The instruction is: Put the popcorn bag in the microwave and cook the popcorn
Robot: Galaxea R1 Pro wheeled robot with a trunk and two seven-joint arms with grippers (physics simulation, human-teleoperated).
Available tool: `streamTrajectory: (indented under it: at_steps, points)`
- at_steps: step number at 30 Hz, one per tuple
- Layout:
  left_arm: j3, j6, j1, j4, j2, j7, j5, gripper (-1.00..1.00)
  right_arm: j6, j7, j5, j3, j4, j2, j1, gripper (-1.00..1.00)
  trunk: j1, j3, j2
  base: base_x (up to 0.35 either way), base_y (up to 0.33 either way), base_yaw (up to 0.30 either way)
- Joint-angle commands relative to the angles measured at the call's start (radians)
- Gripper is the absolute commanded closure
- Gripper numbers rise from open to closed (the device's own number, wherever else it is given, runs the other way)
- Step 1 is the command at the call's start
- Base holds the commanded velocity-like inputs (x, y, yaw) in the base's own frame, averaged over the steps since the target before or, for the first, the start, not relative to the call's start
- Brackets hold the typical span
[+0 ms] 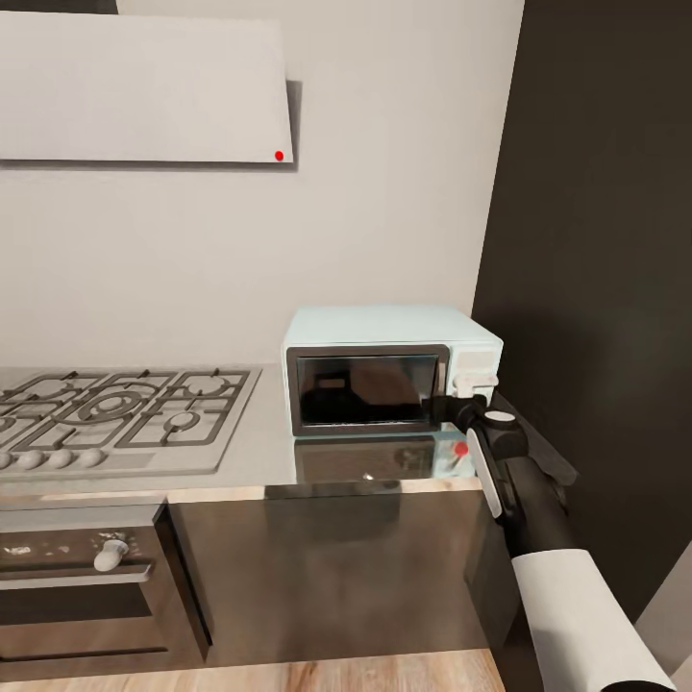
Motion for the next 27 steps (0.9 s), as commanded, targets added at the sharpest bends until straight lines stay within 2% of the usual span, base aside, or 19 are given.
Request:
streamTrajectory:
  at_steps: [1, 27]
  points:
    - [0.0, -0.002, 0.0, -0.001, 0.0, 0.001, 0.006, -1.0, 0.005, 0.001, 0.007, 0.0, 0.0, 0.0, -0.001, -1.0, 0.0, -0.001, -0.001, 0.017, 0.0, 0.0]
    - [0.0, -0.002, 0.0, -0.001, 0.0, -0.001, 0.006, -1.0, 0.004, -0.011, 0.015, 0.0, 0.002, 0.001, -0.001, -1.0, 0.0, -0.001, -0.001, 0.039, 0.007, 0.0]
